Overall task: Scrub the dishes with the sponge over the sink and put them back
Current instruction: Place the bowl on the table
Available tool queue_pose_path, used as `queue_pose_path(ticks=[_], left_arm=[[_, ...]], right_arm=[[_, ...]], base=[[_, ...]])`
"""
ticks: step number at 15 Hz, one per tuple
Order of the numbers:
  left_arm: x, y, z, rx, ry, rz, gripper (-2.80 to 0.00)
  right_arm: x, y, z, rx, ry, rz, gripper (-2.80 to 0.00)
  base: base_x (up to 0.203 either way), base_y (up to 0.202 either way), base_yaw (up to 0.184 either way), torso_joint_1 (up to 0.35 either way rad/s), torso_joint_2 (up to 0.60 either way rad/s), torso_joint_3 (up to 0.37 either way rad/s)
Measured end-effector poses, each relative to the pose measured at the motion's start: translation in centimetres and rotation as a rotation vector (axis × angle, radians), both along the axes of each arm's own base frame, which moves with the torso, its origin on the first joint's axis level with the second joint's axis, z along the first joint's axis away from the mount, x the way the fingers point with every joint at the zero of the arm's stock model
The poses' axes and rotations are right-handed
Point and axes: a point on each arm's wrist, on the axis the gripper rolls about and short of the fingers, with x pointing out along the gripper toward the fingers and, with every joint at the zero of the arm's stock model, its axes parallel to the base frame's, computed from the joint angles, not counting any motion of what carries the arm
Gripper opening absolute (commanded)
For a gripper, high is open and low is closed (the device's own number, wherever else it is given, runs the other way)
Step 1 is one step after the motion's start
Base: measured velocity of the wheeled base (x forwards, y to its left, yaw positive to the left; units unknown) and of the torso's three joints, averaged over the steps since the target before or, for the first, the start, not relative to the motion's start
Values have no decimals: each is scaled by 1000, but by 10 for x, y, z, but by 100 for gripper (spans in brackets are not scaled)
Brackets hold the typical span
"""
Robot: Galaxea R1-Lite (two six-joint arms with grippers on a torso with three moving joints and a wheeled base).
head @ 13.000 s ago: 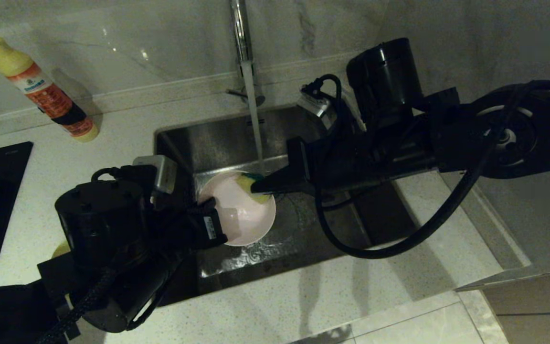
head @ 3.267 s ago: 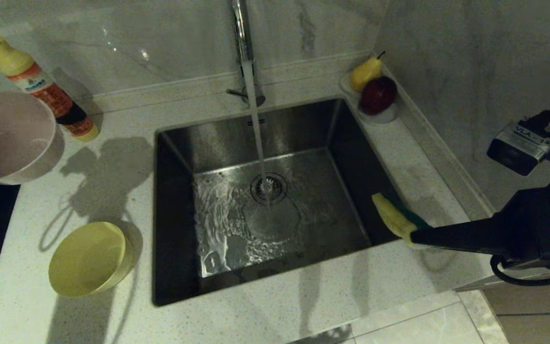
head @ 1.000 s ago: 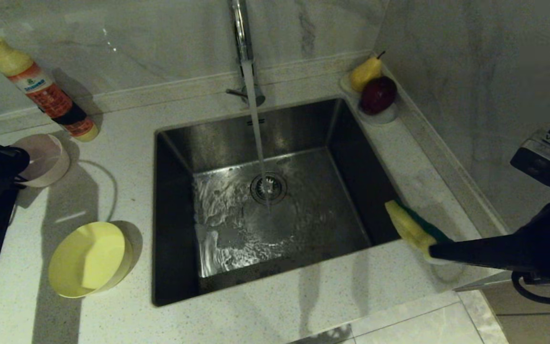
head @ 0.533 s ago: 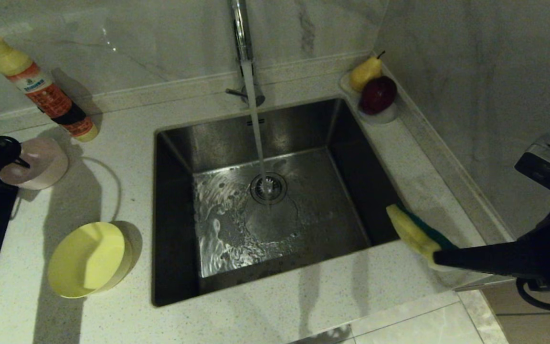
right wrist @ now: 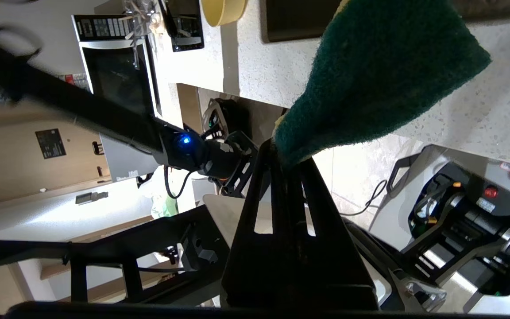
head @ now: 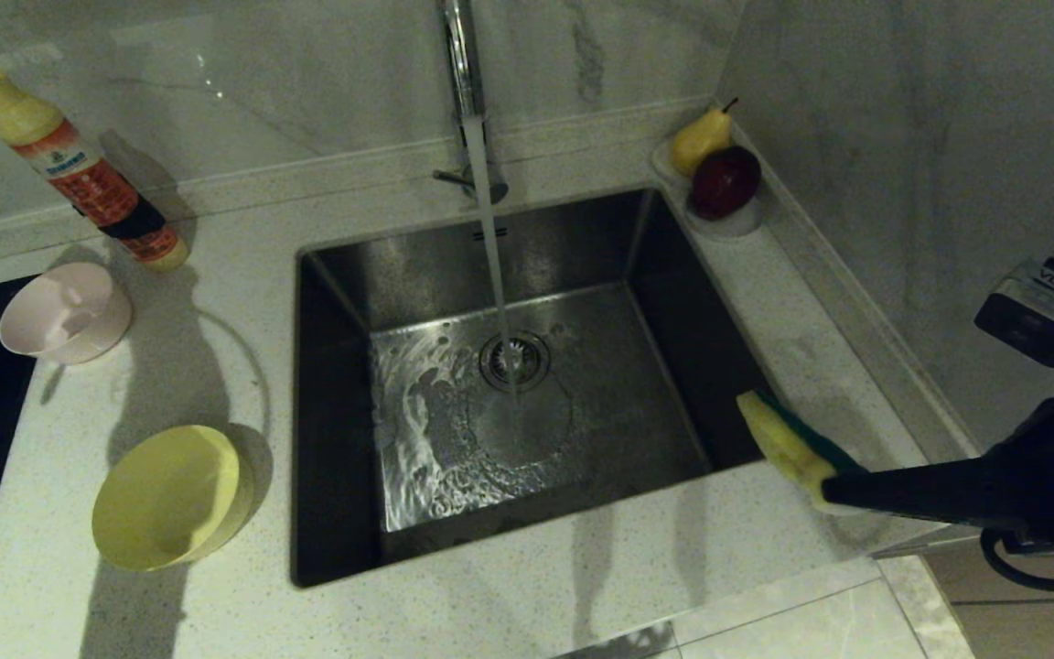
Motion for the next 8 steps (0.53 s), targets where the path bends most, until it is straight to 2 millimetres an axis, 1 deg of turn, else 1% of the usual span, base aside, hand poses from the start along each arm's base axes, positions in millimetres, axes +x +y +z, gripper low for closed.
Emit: queue_pose_path(ticks=[2, 4, 6, 8], left_arm=[[-32, -22, 11, 33, 25, -133, -280], [-57, -38, 14, 76, 63, -232, -280], [-78, -55, 13, 132, 105, -302, -280], [-92, -66, 4, 171, 151, -360, -280]], right_arm=[[2, 1, -1, -4, 7, -2, -280], [2, 1, -2, -7, 13, -5, -280], [0, 0, -3, -18, 36, -10, -280], [-4, -2, 0, -26, 43, -23, -280]], base=[[0, 0, 0, 0, 0, 0], [0, 0, 0, 0, 0, 0], [0, 0, 0, 0, 0, 0], [0, 0, 0, 0, 0, 0]])
